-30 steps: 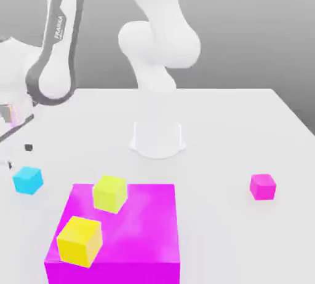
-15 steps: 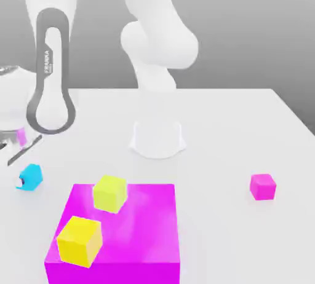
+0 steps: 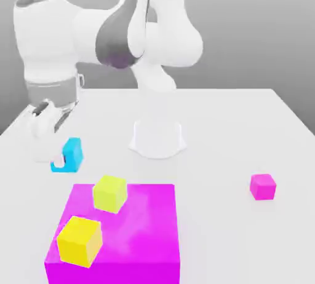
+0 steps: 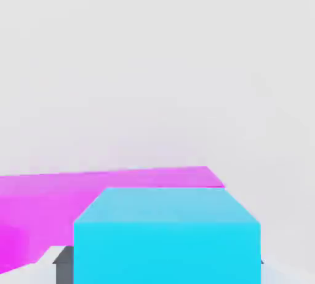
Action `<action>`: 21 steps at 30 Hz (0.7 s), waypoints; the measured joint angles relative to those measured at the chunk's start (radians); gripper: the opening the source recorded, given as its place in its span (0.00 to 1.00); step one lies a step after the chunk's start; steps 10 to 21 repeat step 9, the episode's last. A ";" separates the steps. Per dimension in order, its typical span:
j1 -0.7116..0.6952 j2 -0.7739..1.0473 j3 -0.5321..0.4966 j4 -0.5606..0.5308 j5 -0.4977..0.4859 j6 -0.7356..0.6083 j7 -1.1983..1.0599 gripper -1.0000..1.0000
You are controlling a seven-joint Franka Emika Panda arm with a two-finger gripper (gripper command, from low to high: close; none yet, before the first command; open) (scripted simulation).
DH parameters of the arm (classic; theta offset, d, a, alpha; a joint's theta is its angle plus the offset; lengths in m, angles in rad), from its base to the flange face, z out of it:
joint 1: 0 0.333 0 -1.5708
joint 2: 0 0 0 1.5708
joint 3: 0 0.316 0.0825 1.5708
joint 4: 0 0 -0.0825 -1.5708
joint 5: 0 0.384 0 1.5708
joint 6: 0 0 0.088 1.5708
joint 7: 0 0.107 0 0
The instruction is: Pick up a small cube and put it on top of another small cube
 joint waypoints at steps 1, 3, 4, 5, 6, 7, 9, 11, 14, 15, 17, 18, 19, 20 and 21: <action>0.011 0.003 0.017 -0.005 0.001 0.007 0.017 0.00; 0.017 0.045 0.032 -0.022 -0.003 0.066 0.033 0.00; 0.017 0.074 0.036 -0.032 -0.006 0.104 0.038 0.00; 0.017 0.104 0.039 -0.042 -0.008 0.144 0.041 0.00; 0.017 0.122 0.041 -0.049 -0.010 0.169 0.043 1.00; 0.017 0.122 0.041 -0.049 -0.010 0.169 0.043 1.00; 0.017 0.122 0.041 -0.049 -0.010 0.169 0.043 1.00; 0.017 0.122 0.041 -0.049 -0.010 0.169 0.043 1.00; 0.017 0.122 0.041 -0.049 -0.010 0.169 0.043 1.00; 0.017 0.122 0.041 -0.049 -0.010 0.169 0.043 1.00; 0.017 0.122 0.041 -0.049 -0.010 0.169 0.043 1.00; 0.017 0.122 0.041 -0.049 -0.010 0.169 0.043 1.00; 0.017 0.122 0.041 -0.049 -0.010 0.169 0.043 1.00; 0.017 0.122 0.041 -0.049 -0.010 0.169 0.043 1.00; 0.017 0.122 0.041 -0.049 -0.010 0.169 0.043 1.00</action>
